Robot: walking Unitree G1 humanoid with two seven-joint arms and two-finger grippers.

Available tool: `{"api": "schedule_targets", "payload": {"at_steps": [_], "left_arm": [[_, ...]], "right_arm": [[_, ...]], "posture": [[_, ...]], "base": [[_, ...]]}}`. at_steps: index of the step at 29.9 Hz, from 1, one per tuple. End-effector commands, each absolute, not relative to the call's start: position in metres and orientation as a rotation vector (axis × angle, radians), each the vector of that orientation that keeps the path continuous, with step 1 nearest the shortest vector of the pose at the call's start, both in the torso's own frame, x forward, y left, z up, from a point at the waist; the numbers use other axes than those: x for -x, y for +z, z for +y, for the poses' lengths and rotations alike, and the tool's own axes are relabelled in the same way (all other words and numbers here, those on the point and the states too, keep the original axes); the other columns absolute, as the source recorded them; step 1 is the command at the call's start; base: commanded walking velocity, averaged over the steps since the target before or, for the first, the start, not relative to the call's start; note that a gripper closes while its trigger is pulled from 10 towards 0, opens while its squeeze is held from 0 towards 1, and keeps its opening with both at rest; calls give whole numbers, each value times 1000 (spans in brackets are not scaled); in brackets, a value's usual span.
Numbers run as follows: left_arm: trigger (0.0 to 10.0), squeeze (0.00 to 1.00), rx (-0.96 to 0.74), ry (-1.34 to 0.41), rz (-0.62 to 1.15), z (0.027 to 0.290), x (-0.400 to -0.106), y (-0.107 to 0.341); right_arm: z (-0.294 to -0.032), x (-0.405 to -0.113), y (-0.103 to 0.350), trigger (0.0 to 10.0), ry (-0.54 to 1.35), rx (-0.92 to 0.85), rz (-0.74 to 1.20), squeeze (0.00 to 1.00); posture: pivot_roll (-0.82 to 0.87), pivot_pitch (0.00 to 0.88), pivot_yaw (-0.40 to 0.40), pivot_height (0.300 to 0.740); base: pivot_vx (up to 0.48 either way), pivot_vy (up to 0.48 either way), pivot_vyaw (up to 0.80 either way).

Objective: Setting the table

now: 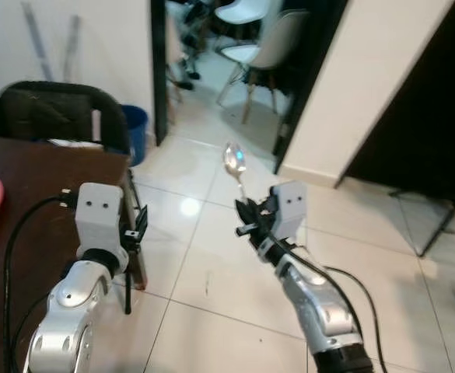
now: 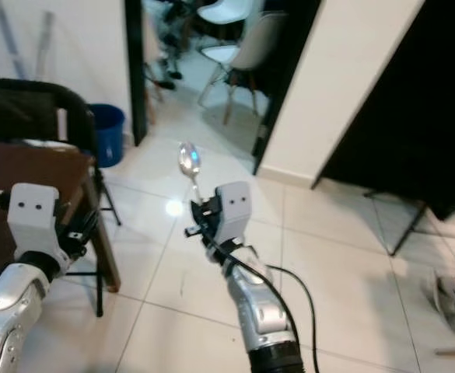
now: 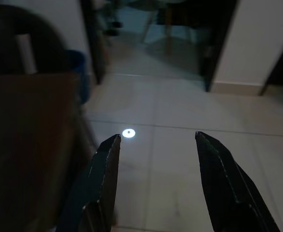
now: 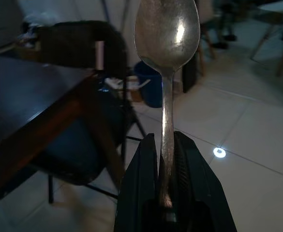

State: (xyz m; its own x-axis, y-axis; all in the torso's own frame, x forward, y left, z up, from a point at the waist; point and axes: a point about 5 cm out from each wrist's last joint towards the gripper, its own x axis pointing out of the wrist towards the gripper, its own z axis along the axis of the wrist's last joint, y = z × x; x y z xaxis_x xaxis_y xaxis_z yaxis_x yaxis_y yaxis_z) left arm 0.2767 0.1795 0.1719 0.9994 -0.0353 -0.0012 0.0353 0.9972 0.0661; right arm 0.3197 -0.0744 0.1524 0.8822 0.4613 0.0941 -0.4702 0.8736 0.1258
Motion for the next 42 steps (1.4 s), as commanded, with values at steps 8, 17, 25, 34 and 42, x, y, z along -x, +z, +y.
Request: {"api": "schedule_targets", "payload": {"at_steps": [8,17,25,34,42], "left_arm": [[10000,0,-49,-46,1,176,-276,169],[10000,0,-45,-36,-4,177,-277,171],[10000,0,-74,-9,-15,178,-279,172],[10000,0,-63,-5,-16,179,-281,173],[10000,0,-61,-2,-13,179,-281,172]], "right_arm": [[-82,-321,149,10000,456,-143,-55,0],[-82,-321,149,10000,453,-143,-54,0],[-84,-322,150,10000,441,-138,-61,0],[-84,-322,149,10000,440,-135,-55,0],[-84,-322,149,10000,437,-140,-52,0]], "posture": [[68,53,-9,740],[69,55,-9,740],[70,57,-8,740],[67,59,-6,740],[66,62,-6,740]], "base": [[0,0,-800],[0,0,-800],[128,0,-500],[480,0,-178],[480,0,-800]]}}
